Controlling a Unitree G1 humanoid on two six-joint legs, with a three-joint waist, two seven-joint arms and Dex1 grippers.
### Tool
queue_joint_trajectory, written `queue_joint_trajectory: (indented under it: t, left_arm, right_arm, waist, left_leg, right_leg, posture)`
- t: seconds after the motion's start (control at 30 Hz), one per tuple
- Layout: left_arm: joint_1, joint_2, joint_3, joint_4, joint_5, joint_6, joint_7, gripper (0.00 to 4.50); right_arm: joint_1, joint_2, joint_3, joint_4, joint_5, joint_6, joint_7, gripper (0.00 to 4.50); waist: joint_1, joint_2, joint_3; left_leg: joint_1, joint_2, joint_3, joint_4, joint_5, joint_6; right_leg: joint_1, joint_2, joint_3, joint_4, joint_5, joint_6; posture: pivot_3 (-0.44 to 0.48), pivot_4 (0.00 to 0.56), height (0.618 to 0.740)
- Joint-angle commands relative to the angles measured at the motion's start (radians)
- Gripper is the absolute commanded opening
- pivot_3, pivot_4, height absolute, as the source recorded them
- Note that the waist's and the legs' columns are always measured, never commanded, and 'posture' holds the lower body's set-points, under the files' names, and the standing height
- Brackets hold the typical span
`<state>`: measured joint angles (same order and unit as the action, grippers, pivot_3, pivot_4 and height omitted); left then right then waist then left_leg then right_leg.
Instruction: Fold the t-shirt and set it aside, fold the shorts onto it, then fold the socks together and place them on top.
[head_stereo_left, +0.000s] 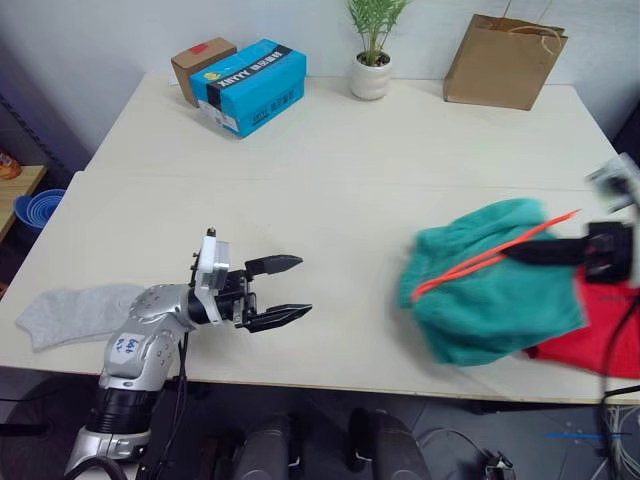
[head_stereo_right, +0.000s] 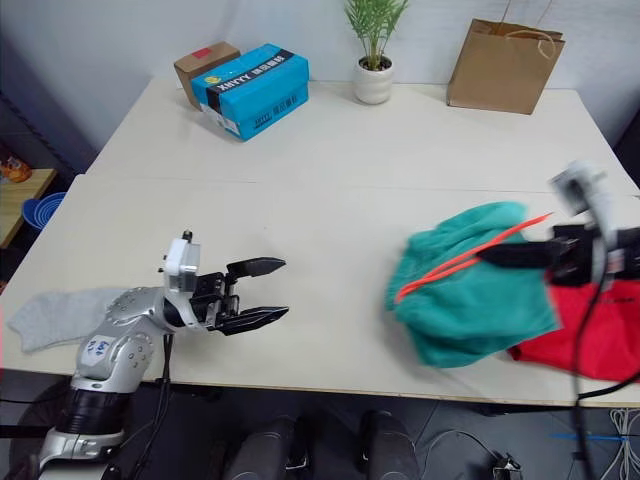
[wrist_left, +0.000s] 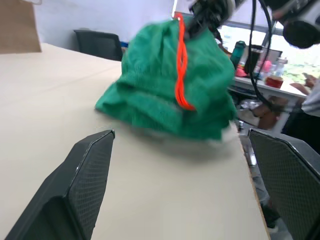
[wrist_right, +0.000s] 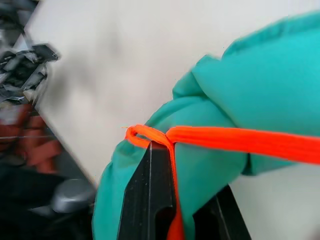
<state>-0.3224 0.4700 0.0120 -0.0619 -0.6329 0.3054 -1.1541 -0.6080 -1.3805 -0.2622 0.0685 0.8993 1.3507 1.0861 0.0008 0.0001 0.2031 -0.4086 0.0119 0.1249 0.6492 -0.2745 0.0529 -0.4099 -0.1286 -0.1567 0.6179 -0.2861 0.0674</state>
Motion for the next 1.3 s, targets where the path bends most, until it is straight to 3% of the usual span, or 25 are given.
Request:
queue_joint_trajectory:
  t: [0.03,0.17,0.33,0.43,0.57,0.67,0.7,0.87,1.1,1.3]
  left_arm:
    - [-0.054,-0.016,0.000,0.024,-0.008,-0.005,-0.020,4.50]
    - [-0.055,-0.016,-0.002,0.006,-0.026,0.034,-0.024,4.50]
    - [-0.034,-0.006,0.009,-0.011,-0.016,0.029,-0.020,4.50]
    - [-0.017,-0.001,0.021,-0.030,-0.020,0.031,-0.007,4.50]
    - [0.009,0.004,0.022,-0.052,-0.025,0.051,0.002,4.50]
    - [0.007,0.000,0.028,-0.067,-0.025,0.049,0.013,4.50]
    - [0.006,0.002,0.029,-0.068,-0.024,0.048,0.014,4.50]
    - [-0.002,0.015,0.034,-0.061,-0.015,0.044,0.010,4.50]
    - [0.007,0.059,0.054,-0.046,0.013,0.012,-0.005,4.50]
    - [0.003,0.107,0.074,-0.003,0.027,-0.007,-0.024,4.50]
  right_arm:
    - [-0.003,-0.093,0.080,0.111,-0.110,-0.161,0.151,0.02]
    - [-0.001,-0.150,0.219,0.317,-0.311,-0.388,0.279,0.02]
    - [-0.016,-0.130,0.375,0.557,-0.560,-0.642,0.377,0.02]
    - [-0.061,-0.051,0.404,0.732,-0.669,-0.801,0.324,0.02]
    - [-0.109,0.098,0.348,0.941,-0.739,-1.063,0.104,0.02]
    - [-0.131,0.134,0.325,0.998,-0.762,-1.143,0.114,0.02]
    - [-0.140,0.141,0.313,1.007,-0.763,-1.173,0.118,0.50]
    - [-0.153,0.106,0.272,1.034,-0.789,-1.243,0.117,2.08]
    - [-0.021,-0.094,0.140,1.008,-0.748,-1.355,0.249,4.48]
    - [0.151,-0.078,-0.083,0.912,-0.625,-1.519,0.295,4.48]
  waist:
    - [0.000,-0.001,0.000]
    - [-0.004,-0.002,0.000]
    - [-0.001,-0.001,0.000]
    - [-0.001,-0.001,0.001]
    - [-0.006,-0.001,0.001]
    - [-0.003,0.003,0.002]
    - [-0.003,0.004,0.002]
    - [-0.003,0.006,0.002]
    - [0.009,0.007,0.002]
    - [-0.012,0.004,0.002]
  left_leg:
    - [0.000,0.000,0.000,0.000,0.000,0.000]
    - [0.000,0.000,0.001,0.000,0.001,-0.004]
    - [0.000,0.000,0.003,0.000,0.002,-0.005]
    - [0.000,0.000,0.003,0.002,0.002,-0.005]
    - [0.001,0.000,0.004,0.003,0.002,-0.006]
    - [0.002,0.000,0.005,0.002,0.003,-0.006]
    - [0.002,0.000,0.005,0.002,0.004,-0.006]
    - [0.002,0.000,0.004,0.003,0.004,-0.006]
    - [0.002,0.000,0.005,0.003,0.004,-0.005]
    - [0.004,0.001,0.005,0.003,0.003,-0.007]
  right_leg:
    - [0.000,0.000,0.000,0.000,0.000,0.000]
    - [0.000,0.000,0.001,-0.001,0.000,0.000]
    - [-0.001,0.000,0.001,-0.001,0.000,0.001]
    - [0.000,0.000,0.000,0.000,0.000,0.001]
    - [0.001,0.000,0.001,0.000,0.001,0.000]
    - [0.001,0.000,0.001,0.002,0.001,0.000]
    - [0.000,0.000,0.002,0.002,0.001,0.000]
    - [0.001,0.001,0.001,0.003,0.001,0.000]
    - [0.001,0.000,0.001,0.002,0.001,0.000]
    - [0.003,0.001,0.002,0.002,0.001,0.000]
  posture:
    - [0.000,0.150,0.740]
    - [0.000,0.150,0.740]
    - [0.000,0.150,0.740]
    - [0.000,0.150,0.740]
    - [0.000,0.150,0.740]
    - [0.000,0.150,0.740]
    - [0.000,0.150,0.740]
    - [0.000,0.150,0.740]
    - [0.000,0.150,0.740]
    - [0.000,0.150,0.740]
